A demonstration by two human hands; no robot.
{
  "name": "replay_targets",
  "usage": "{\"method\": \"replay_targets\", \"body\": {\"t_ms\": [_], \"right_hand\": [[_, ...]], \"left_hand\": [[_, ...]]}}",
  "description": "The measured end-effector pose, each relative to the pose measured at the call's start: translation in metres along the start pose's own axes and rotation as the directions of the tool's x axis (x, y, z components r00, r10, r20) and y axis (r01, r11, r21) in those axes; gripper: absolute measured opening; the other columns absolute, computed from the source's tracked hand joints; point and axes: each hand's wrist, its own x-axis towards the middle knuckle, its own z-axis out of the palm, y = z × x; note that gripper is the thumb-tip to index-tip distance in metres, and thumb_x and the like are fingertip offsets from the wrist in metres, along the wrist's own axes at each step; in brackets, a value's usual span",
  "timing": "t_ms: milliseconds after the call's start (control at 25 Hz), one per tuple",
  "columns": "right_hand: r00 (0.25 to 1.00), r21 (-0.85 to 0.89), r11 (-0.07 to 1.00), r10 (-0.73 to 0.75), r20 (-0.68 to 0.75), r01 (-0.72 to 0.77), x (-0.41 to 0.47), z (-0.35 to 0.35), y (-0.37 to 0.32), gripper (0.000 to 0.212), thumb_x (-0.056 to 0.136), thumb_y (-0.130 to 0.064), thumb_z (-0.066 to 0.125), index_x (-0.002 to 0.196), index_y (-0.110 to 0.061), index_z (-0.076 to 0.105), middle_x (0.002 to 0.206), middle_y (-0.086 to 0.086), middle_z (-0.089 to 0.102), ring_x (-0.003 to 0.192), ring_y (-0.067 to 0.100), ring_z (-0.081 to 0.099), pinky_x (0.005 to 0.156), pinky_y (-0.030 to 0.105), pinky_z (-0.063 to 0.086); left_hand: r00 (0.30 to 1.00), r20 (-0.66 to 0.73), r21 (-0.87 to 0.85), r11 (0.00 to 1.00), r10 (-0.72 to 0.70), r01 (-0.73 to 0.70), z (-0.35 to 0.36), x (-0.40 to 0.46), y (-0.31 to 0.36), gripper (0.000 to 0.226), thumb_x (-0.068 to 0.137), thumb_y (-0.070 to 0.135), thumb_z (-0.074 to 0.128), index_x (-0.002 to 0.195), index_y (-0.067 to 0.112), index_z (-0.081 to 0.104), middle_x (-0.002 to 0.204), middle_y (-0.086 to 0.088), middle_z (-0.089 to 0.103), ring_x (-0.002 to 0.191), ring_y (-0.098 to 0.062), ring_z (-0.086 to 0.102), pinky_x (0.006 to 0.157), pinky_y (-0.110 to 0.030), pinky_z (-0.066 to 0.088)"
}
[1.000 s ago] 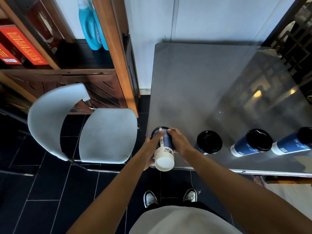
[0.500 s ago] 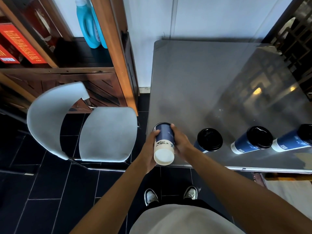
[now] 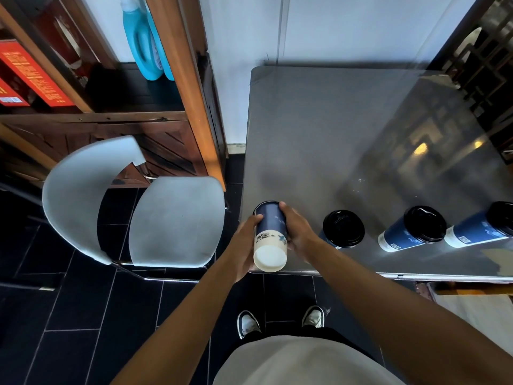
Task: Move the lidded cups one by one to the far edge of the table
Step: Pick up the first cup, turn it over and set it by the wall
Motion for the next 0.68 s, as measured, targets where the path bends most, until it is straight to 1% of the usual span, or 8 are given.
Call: {"method": "replay_targets", "body": {"t_ms": [80,200,240,320,400,480,600,680], "right_hand": [[0.998,-0.167,0.985,-0.047,-0.034,0.041,-0.001,-0.002,-0.001,0.032,0.100,-0.051,0.050,0.109,-0.021,0.056,0.115,0.014,0.066,0.088,0.027,0.069,0.072,0.037,0.058],[0.996,-0.273,0.958,-0.089,0.013,0.089,-0.002,0.000,-0.003,0.043,0.101,-0.054,0.045,0.122,-0.018,0.055,0.118,0.017,0.067,0.096,0.031,0.071,0.082,0.044,0.062],[0.997,-0.212,0.974,-0.075,0.006,0.075,-0.004,0.001,-0.004,0.045,0.101,-0.054,0.046,0.122,-0.016,0.056,0.115,0.017,0.068,0.094,0.031,0.072,0.077,0.042,0.063],[0.999,-0.039,0.999,-0.028,-0.021,0.027,-0.009,0.001,-0.007,0.046,0.100,-0.054,0.048,0.118,-0.014,0.059,0.105,0.014,0.070,0.085,0.030,0.072,0.060,0.035,0.061],[1.000,0.043,0.999,-0.024,-0.014,0.024,-0.009,-0.001,-0.008,0.051,0.099,-0.057,0.049,0.119,-0.012,0.060,0.108,0.014,0.071,0.088,0.032,0.074,0.061,0.036,0.060],[1.000,0.066,0.997,-0.028,-0.003,0.028,-0.008,-0.002,-0.008,0.054,0.098,-0.059,0.050,0.120,-0.011,0.061,0.113,0.016,0.073,0.090,0.033,0.075,0.063,0.037,0.060],[1.000,0.077,0.997,-0.021,0.000,0.021,-0.010,0.000,-0.008,0.057,0.098,-0.060,0.048,0.124,-0.010,0.060,0.112,0.015,0.074,0.084,0.030,0.075,0.059,0.034,0.059],[1.000,0.065,0.998,-0.021,0.008,0.021,-0.011,0.001,-0.008,0.060,0.098,-0.061,0.047,0.126,-0.009,0.060,0.107,0.015,0.075,0.079,0.030,0.075,0.062,0.035,0.059]], "left_hand": [[0.999,0.025,0.068,0.997,-0.028,0.026,-0.003,-0.003,0.005,0.057,0.096,0.046,0.052,0.141,0.013,0.048,0.115,-0.025,0.070,0.077,-0.032,0.072,0.066,-0.036,0.059],[0.996,0.060,0.096,0.993,0.065,-0.071,0.001,-0.005,0.007,0.058,0.095,0.042,0.063,0.145,0.022,0.041,0.120,-0.023,0.068,0.080,-0.033,0.073,0.068,-0.038,0.061],[0.996,0.045,0.071,0.994,0.077,-0.080,0.003,-0.006,0.007,0.060,0.094,0.038,0.066,0.146,0.021,0.041,0.115,-0.022,0.069,0.077,-0.033,0.072,0.066,-0.038,0.061],[0.998,0.068,-0.058,0.998,-0.001,0.004,0.006,-0.009,0.008,0.064,0.091,0.039,0.066,0.143,0.006,0.048,0.097,-0.020,0.067,0.066,-0.032,0.067,0.057,-0.034,0.058],[0.993,0.109,-0.174,0.982,-0.053,0.071,0.009,-0.014,0.010,0.066,0.087,0.047,0.064,0.133,0.000,0.059,0.090,-0.020,0.063,0.060,-0.031,0.063,0.050,-0.031,0.055],[0.992,0.124,-0.210,0.977,-0.023,0.049,0.011,-0.014,0.007,0.059,0.087,0.049,0.062,0.126,0.005,0.063,0.090,-0.018,0.062,0.061,-0.030,0.062,0.050,-0.030,0.054],[0.991,0.137,-0.201,0.979,-0.003,0.031,0.014,-0.014,0.005,0.058,0.088,0.051,0.059,0.124,0.006,0.063,0.090,-0.018,0.063,0.062,-0.030,0.062,0.051,-0.030,0.054],[0.988,0.149,-0.163,0.985,-0.035,0.059,0.013,-0.011,0.002,0.063,0.088,0.054,0.058,0.126,0.004,0.063,0.089,-0.018,0.065,0.061,-0.030,0.065,0.050,-0.031,0.055]]}}
